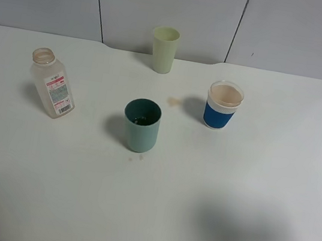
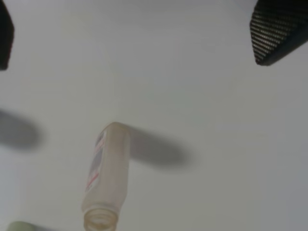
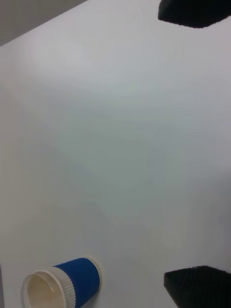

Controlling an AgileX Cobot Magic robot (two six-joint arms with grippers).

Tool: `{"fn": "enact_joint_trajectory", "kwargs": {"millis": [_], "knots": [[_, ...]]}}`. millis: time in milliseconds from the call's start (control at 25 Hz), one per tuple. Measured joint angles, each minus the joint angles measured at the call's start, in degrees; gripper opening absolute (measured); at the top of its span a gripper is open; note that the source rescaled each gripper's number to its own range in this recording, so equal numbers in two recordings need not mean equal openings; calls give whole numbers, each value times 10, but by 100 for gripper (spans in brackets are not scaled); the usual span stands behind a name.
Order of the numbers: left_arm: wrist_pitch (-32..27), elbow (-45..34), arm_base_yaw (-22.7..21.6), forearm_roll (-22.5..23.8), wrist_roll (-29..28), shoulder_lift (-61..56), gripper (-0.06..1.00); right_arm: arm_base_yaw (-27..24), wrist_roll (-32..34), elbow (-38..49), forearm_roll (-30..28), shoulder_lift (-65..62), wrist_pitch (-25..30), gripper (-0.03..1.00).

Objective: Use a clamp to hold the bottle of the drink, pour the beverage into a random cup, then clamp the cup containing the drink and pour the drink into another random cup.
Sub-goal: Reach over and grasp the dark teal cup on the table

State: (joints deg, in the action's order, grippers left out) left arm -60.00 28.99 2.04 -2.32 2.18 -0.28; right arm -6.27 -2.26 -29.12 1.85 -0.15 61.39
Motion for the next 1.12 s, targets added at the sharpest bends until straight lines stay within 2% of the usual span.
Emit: {"fn": "enact_joint_trajectory", "kwargs": {"millis": [280,920,1120], "knots": [[0,0,0,0,0,0,100,19,0,0,0,0,0,99],[0,0,0,-1,0,0,100,20,1,0,0,0,0,99],[0,0,0,-1,-1,0,100,20,1,-16,0,37,-9,99]]}}
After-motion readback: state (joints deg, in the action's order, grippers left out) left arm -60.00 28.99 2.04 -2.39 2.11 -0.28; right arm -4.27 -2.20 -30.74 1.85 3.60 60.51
